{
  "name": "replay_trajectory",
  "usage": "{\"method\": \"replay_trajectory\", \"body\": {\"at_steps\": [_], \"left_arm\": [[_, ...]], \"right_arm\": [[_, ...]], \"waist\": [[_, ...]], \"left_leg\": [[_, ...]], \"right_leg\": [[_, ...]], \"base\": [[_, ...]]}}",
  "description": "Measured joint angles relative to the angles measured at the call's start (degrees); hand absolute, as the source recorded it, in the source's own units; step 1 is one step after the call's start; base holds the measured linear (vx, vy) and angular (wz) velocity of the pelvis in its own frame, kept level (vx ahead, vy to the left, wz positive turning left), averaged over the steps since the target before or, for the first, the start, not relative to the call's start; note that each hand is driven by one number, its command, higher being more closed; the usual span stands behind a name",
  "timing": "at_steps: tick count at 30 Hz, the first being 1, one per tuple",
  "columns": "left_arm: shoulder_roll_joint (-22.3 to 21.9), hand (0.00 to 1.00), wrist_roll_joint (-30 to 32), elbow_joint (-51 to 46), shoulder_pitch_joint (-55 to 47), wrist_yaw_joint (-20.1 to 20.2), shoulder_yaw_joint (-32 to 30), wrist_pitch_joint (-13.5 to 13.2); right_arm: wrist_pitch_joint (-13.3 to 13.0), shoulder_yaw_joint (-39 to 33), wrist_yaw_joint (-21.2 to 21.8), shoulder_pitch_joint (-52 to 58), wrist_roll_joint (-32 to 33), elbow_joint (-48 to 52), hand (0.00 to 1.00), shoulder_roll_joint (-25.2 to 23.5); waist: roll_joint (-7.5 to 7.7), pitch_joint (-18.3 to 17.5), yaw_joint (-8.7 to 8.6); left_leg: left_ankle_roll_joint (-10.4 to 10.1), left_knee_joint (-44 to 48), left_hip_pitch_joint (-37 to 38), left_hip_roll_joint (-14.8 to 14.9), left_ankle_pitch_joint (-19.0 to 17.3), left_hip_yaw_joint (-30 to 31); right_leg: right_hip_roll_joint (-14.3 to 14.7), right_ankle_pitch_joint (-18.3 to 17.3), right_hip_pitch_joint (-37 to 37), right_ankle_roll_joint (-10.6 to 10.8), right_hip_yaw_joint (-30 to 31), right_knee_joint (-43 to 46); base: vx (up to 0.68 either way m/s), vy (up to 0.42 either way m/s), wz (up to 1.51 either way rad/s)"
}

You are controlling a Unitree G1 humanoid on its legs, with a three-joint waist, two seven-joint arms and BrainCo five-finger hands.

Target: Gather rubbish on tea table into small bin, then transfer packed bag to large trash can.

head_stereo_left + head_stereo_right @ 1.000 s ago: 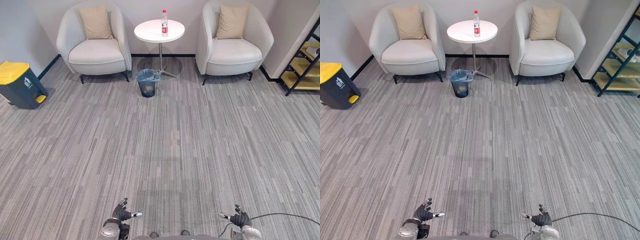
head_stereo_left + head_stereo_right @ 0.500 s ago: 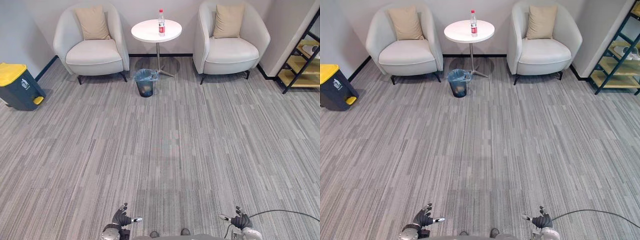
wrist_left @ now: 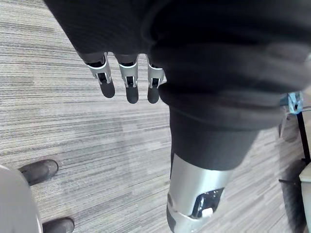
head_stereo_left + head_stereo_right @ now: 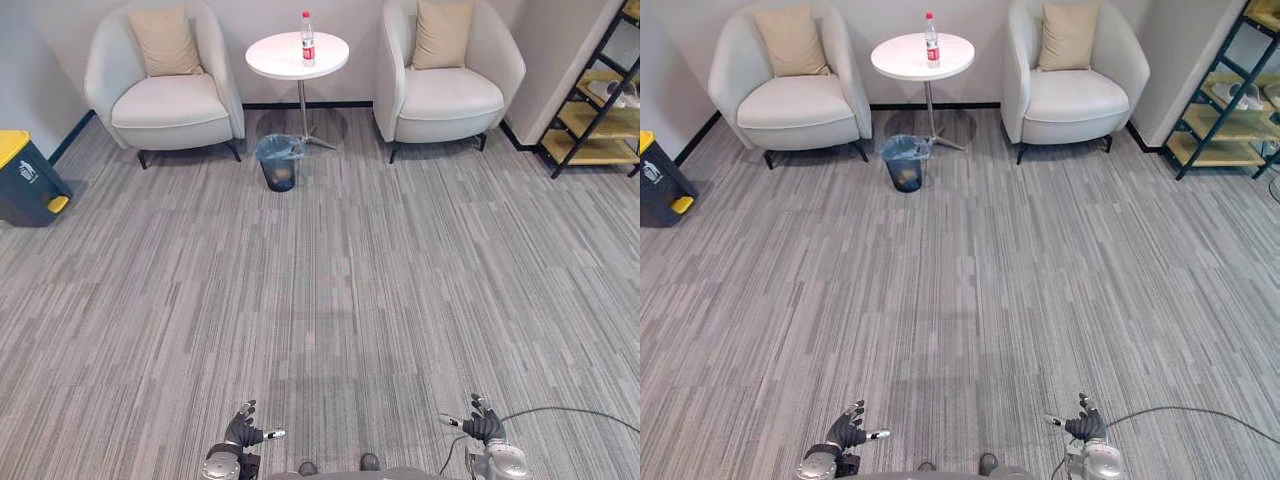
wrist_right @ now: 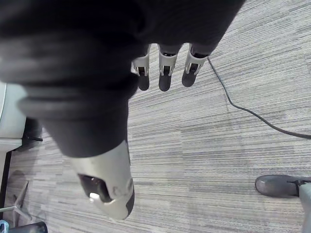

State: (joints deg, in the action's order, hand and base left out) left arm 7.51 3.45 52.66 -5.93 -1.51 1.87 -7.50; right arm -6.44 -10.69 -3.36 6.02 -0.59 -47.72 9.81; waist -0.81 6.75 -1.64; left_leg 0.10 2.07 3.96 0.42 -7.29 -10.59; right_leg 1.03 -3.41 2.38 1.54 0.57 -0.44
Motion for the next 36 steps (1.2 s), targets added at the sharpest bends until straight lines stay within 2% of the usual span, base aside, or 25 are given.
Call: {"method": "replay_trajectory", "body": {"at_steps": [3, 5, 7, 9, 11, 14, 15, 16, 17, 18, 19, 20, 21, 22, 23, 24, 25, 27, 29, 31, 32, 33, 34, 35, 36], "left_arm": [[0.03, 0.0, -0.07, -1.21, -0.27, -0.02, 0.29, -0.12], [0.23, 0.0, -0.15, -1.6, -0.34, -0.03, 0.41, -0.18], [0.7, 0.0, -0.35, -1.61, -0.19, -0.04, 0.94, -0.2], [2.23, 0.0, -0.54, -2.21, 0.75, -0.06, 2.16, -0.22], [3.01, 0.0, -0.55, -3.11, 0.87, -0.15, 2.16, -0.24], [2.96, 0.0, -0.58, -3.13, 1.55, -0.43, 2.02, -0.21], [2.89, 0.0, -0.58, -3.12, 2.11, -0.63, 2.06, -0.21], [2.88, 0.0, -0.58, -3.11, 2.48, -0.64, 2.18, -0.24], [2.92, 0.0, -0.58, -3.04, 2.43, -0.6, 2.2, -0.26], [2.57, 0.0, -0.57, -2.77, 2.44, -0.6, 2.17, -0.27], [1.92, 0.0, -0.54, -2.57, 2.66, -0.46, 2.12, -0.41], [1.72, 0.0, -0.54, -2.55, 3.2, -0.47, 2.1, -0.45], [1.58, 0.0, -0.54, -2.55, 3.51, -0.48, 2.1, -0.46], [1.05, 0.0, -0.53, -2.56, 3.8, -0.51, 2.02, -0.57], [0.81, 0.0, -0.53, -2.52, 3.69, -0.5, 2.01, -0.57], [0.24, 0.0, -0.53, -2.51, 3.35, -0.4, 2.01, -0.57], [0.04, 0.0, -0.53, -2.54, 3.2, -0.32, 1.96, -0.57], [-0.36, 0.0, -0.54, -2.59, 3.1, -0.11, 1.96, -0.53], [-0.59, 0.0, -0.55, -2.62, 3.29, -0.16, 1.23, -0.52], [-0.66, 0.0, -0.57, -2.63, 3.34, -0.25, 0.12, -0.48], [-0.77, 0.0, -0.59, -2.63, 3.53, -0.44, 0.04, -0.48], [-1.12, 0.0, -0.65, -2.65, 3.53, -0.74, 0.04, -0.51], [-1.34, 0.0, -0.67, -2.64, 3.52, -0.9, 0.04, -0.54], [-1.9, 0.0, -0.74, -2.58, 3.33, -1.13, 0.06, -0.57], [-2.2, 0.0, -1.27, -2.08, 3.22, -1.18, 0.04, -0.53]], "right_arm": [[0.06, -0.05, -0.18, -0.76, 0.01, 1.61, 0.0, 0.09], [0.13, -0.07, -0.2, -0.37, 0.01, 1.78, 0.0, 0.13], [0.14, -0.06, -0.21, -0.53, 0.03, 1.83, 0.0, 0.11], [0.17, 0.04, -0.18, -0.54, 0.07, 1.83, 0.0, -0.24], [0.19, 0.07, -0.15, -0.19, 0.09, 1.8, 0.0, -0.29], [0.17, 0.37, -0.18, -1.06, 0.56, 1.81, 0.0, 0.55], [0.15, 0.51, -0.18, -1.51, 0.65, 1.81, 0.0, 0.94], [0.14, 0.68, -0.18, -1.91, 0.71, 1.82, 0.0, 1.14], [0.07, 1.08, -0.21, -1.5, 0.72, 1.89, 0.0, 1.35], [0.07, 1.19, -0.21, -1.15, 0.72, 1.83, 0.0, 1.75], [0.15, 1.17, -0.26, -1.88, 0.73, 1.93, 0.0, 2.19], [0.09, 1.15, -0.17, -2.27, 0.75, 2.23, 0.0, 2.09], [0.05, 1.15, -0.15, -2.23, 0.76, 2.4, 0.0, 2.03], [0.04, 1.17, -0.1, -1.94, 0.86, 2.24, 0.0, 2.0], [0.04, 1.32, -0.11, -1.78, 1.0, 2.23, 0.0, 2.01], [0.01, 1.98, -0.16, -1.51, 1.39, 2.32, 0.0, 2.11], [0.01, 2.38, -0.17, -1.44, 1.79, 2.35, 0.0, 2.09], [-0.19, 2.54, -0.28, -1.58, 2.89, 2.43, 0.0, 1.9], [-0.74, 2.07, -0.4, -2.57, 3.41, 2.45, 0.0, 2.03], [-0.99, 1.85, -0.38, -3.93, 3.47, 2.43, 0.0, 1.89], [-1.02, 1.25, -0.38, -4.5, 3.47, 2.36, 0.0, 1.83], [-1.06, 0.47, -0.4, -4.63, 3.47, 2.36, 0.0, 1.9], [-1.08, 0.09, -0.42, -4.62, 3.48, 2.35, 0.0, 2.0], [-1.08, 0.01, -0.53, -4.46, 3.48, 2.14, 0.0, 2.48], [-0.98, 0.12, -0.77, -4.34, 3.47, 1.44, 0.0, 2.67]], "waist": [[-0.67, 1.01, 0.39], [-0.54, 1.43, 0.22], [-0.77, 1.93, 0.02], [-0.49, 3.68, -0.69], [-0.69, 4.48, -0.58], [-1.25, 5.26, -1.39], [-1.61, 5.68, -1.71], [-1.29, 5.98, -2.24], [-0.68, 5.91, -2.51], [-1.04, 6.11, -2.65], [-2.33, 6.03, -2.48], [-2.37, 6.01, -2.65], [-2.38, 6.01, -2.72], [-2.41, 6.01, -2.7], [-2.42, 6.03, -2.66], [-2.35, 6.09, -2.69], [-2.28, 6.13, -2.51], [-1.55, 6.59, -1.46], [-1.48, 6.66, -0.3], [-1.24, 6.94, 0.67], [-0.92, 7.54, 1.03], [-1.07, 7.59, 1.06], [-1.47, 7.56, 1.08], [-2.93, 7.31, 1.3], [-3.6, 7.55, 1.73]], "left_leg": [[0.6, 4.73, -2.42, 0.48, -3.52, -2.33], [1.07, 6.98, -2.04, -0.05, -5.56, -3.66], [1.35, 6.93, -0.97, -0.53, -5.93, -3.92], [2.1, 5.68, 2.29, -0.88, -6.46, -3.68], [2.07, 5.1, 4.49, -0.88, -7.7, -3.48], [1.39, 3.0, 6.88, 0.99, -8.11, -2.8], [1.13, 2.41, 7.59, 2.07, -8.23, -2.45], [-0.16, 2.0, 8.57, 2.51, -8.39, -2.15], [-1.73, 1.9, 9.6, 2.47, -8.88, -1.86], [-2.8, 1.94, 10.44, 2.81, -9.52, -1.52], [-4.29, 2.54, 10.53, 4.58, -9.03, -1.64], [-6.53, 4.71, 9.94, 4.73, -7.66, -1.04], [-7.32, 7.35, 9.04, 5.06, -7.15, -0.69], [-9.96, 18.06, 5.31, 6.59, -5.52, -0.17], [-10.57, 23.98, 2.84, 7.48, -3.86, 0.08], [-10.44, 37.71, -2.04, 9.74, -2.61, 1.22], [-10.28, 43.87, -4.13, 10.94, -2.71, 1.04], [-7.34, 55.52, -10.84, 14.1, -4.49, -1.32], [-5.51, 52.6, -15.66, 14.33, -5.93, -3.92], [-4.73, 42.02, -18.56, 11.86, -6.39, -4.79], [-4.84, 31.82, -19.38, 8.9, -6.0, -4.07], [-6.05, 20.44, -19.27, 6.36, -3.63, -2.5], [-6.18, 14.99, -19.16, 5.61, -1.77, -1.51], [-6.83, 6.98, -19.05, 5.55, 1.35, 0.39], [-5.29, 6.59, -19.19, 5.74, 6.24, 1.56]], "right_leg": [[-0.08, -4.75, -5.25, 0.89, 1.54, 9.62], [-1.12, -8.86, -8.93, 3.41, 1.47, 19.4], [-1.67, -9.88, -11.49, 4.91, 0.77, 25.81], [-3.33, -10.6, -16.19, 5.28, -2.59, 38.99], [-4.76, -13.0, -18.62, 4.18, -5.79, 42.32], [-4.8, -13.58, -22.43, 3.59, -9.97, 37.3], [-4.45, -12.12, -24.21, 2.26, -11.45, 32.91], [-3.57, -7.59, -24.71, 1.31, -11.52, 25.75], [-3.5, 0.28, -24.37, -0.58, -11.33, 21.68], [-3.44, 2.94, -24.07, -3.95, -11.47, 22.05], [-2.47, 1.07, -24.28, -4.96, -12.37, 23.92], [-2.45, -0.96, -24.09, -5.5, -12.65, 25.1], [-2.46, -1.88, -23.44, -5.65, -12.93, 25.11], [-2.12, -3.06, -20.01, -6.16, -13.4, 23.08], [-1.86, -3.33, -17.85, -6.18, -13.52, 21.44], [-1.18, -3.34, -12.92, -6.27, -13.95, 17.21], [-0.7, -3.3, -10.19, -6.34, -14.05, 15.26], [0.69, -3.86, -1.5, -7.27, -13.59, 9.35], [0.73, -3.79, 1.35, -7.1, -12.01, 7.75], [-0.34, -3.92, 3.0, -6.79, -10.46, 6.52], [-1.67, -4.32, 4.65, -6.11, -9.51, 5.59], [-2.52, -4.91, 6.36, -5.05, -9.18, 4.35], [-2.56, -5.34, 7.12, -4.35, -8.83, 3.79], [-1.83, -6.17, 8.3, -3.11, -8.1, 2.86], [-1.59, -7.56, 9.58, -1.86, -7.3, 2.46]], "base": [[0.05, 0.028, -0.46], [0.11, 0.061, -0.25], [0.15, 0.076, -0.11], [0.23, 0.08, 0.11], [0.23, 0.013, 0.0], [0.25, -0.042, 0.12], [0.33, -0.107, 0.22], [0.45, -0.157, 0.27], [0.44, -0.158, 0.24], [0.45, -0.164, 0.04], [0.43, -0.206, -0.02], [0.39, -0.212, -0.02], [0.47, -0.301, 0.2], [0.4, -0.239, 0.2], [0.46, -0.265, 0.29], [0.29, -0.15, 0.17], [0.34, -0.165, 0.16], [0.33, -0.129, -0.07], [0.33, -0.044, -0.39], [0.38, 0.039, -0.48], [0.33, 0.099, -0.38], [0.34, 0.12, -0.32], [0.29, 0.13, -0.26], [0.37, 0.251, -0.36], [0.38, 0.27, -0.41]]}}
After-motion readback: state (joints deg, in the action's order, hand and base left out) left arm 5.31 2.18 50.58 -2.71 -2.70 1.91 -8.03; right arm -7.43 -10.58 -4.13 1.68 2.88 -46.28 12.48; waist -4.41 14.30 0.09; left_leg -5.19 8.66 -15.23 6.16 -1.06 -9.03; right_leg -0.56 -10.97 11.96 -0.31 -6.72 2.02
